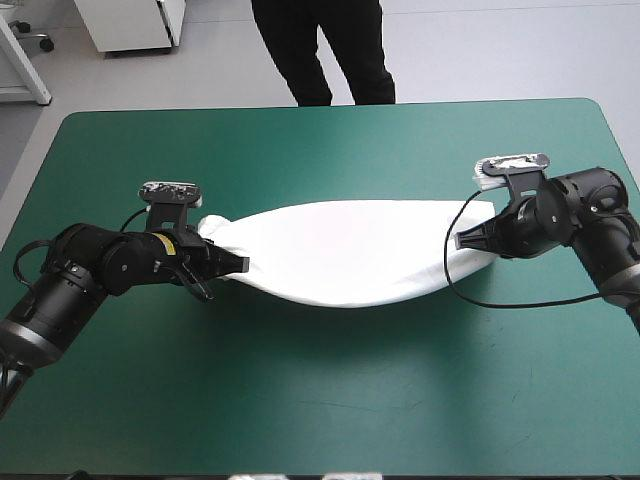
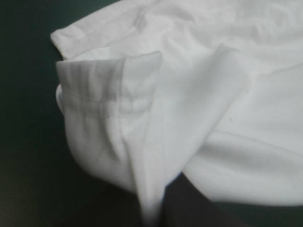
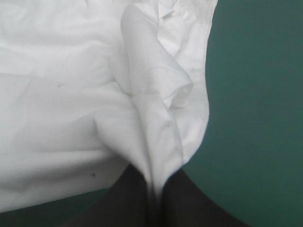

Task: Fold the cloth

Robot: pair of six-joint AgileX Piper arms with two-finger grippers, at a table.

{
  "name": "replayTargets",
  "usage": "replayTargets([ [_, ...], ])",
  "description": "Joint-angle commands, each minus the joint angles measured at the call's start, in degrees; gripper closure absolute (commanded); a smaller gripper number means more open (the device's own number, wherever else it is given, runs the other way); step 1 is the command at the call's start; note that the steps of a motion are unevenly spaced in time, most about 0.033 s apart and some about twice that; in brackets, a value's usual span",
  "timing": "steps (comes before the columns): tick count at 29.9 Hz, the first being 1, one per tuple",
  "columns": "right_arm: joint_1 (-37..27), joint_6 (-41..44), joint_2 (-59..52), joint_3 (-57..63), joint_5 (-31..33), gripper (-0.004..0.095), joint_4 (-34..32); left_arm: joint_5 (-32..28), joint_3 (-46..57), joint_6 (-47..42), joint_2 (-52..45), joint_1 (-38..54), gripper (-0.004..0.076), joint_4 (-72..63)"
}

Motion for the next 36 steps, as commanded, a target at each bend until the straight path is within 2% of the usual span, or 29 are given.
replayTargets([
  [1,-0.05,0.56,-1.77,-2.14,-5.5,0.0925,-0.93,-5.72,-2.03,-3.07,-1.21,-0.09,0.0733,3.64],
  [8,-0.05,3.41,-1.13,-2.14,-17.56,0.0925,-3.55,-12.23,-2.03,-8.39,0.82,-0.09,0.0733,13.38],
  [12,-0.05,5.79,1.66,-2.14,-21.73,0.0925,-6.88,-16.05,-2.03,-11.69,3.83,-0.09,0.0733,17.93],
  [16,-1.67,7.5,6.2,-2.56,-26.05,0.0925,-7.12,-20.38,-2.03,-13.36,8.54,0.0,0.0733,21.13],
  [24,-4.61,7.5,16.86,-9.16,-27.47,0.0925,-5.99,-29.28,-2.11,-17.84,18.21,2.15,0.0733,25.35],
  [30,-4.61,6.71,22.7,-12.61,-27.13,0.092,-5.44,-30.53,-2.83,-17.68,24.37,2.76,0.0732,25.88],
  [33,-4.61,4.37,24.71,-13.25,-25.35,0.0855,-4.26,-30.41,-3.21,-17.27,25.48,2.76,0.0731,25.76],
  [35,-4.61,3.6,25.51,-13.25,-24.61,0.0739,-3.42,-30.53,-3.56,-16.54,25.51,2.76,0.071,25.76],
  [36,-4.61,3.38,25.65,-13.32,-24.32,0.0662,-3.3,-30.53,-3.82,-15.64,25.51,2.76,0.0673,25.76],
])
